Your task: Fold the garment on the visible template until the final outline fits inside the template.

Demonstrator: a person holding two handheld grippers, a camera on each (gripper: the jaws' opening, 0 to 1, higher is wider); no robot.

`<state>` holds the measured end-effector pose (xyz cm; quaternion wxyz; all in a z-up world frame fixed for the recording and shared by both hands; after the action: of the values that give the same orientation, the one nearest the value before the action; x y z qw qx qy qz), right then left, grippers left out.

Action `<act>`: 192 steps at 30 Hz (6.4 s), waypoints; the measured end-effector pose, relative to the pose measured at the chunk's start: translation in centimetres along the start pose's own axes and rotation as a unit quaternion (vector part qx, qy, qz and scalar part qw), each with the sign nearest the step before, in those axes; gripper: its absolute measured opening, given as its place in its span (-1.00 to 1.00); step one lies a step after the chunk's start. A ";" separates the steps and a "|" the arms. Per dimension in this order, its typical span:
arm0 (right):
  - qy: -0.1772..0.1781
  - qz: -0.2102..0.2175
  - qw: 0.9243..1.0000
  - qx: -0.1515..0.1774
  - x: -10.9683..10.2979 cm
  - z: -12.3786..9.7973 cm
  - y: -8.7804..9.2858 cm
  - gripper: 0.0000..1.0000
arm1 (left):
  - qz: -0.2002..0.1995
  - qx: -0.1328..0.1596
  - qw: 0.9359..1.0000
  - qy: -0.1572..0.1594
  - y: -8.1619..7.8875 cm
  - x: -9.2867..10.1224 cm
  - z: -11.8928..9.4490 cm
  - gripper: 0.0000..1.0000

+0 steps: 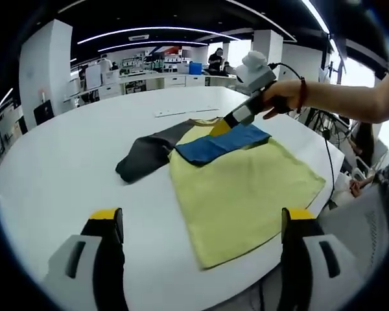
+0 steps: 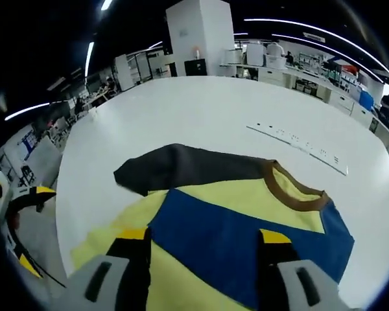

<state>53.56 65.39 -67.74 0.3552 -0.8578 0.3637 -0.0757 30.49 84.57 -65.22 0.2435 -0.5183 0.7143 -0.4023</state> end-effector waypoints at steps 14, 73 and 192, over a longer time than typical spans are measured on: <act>0.058 0.026 0.998 0.003 7.7 -5.5 4.7 0.06 | 0.009 -0.004 1.000 0.004 -0.3 0.3 0.3 0.98; 0.100 0.035 0.991 -0.086 13.7 -6.7 11.7 -0.98 | 0.004 -0.023 1.000 -0.008 -0.5 -0.7 0.8 0.86; 0.045 0.031 0.997 0.057 4.9 -20.4 11.7 0.87 | -0.208 -0.006 0.943 -0.261 -2.3 -16.1 11.1 -0.95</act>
<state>42.51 45.13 -61.08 0.3891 -0.8202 0.4008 -0.1233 45.82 95.78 -70.62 0.3296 -0.7435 0.5041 -0.2905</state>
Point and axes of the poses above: the point that each gripper's makers call its tool centre point, and the gripper's own axes: z roughly forward along the fingers, x roughly to its right, y roughly out of its underside, the point moved 6 cm from there along -z, roughly backward along the fingers, and after that the axes turned 1 degree about y, right-handed, at the moved point
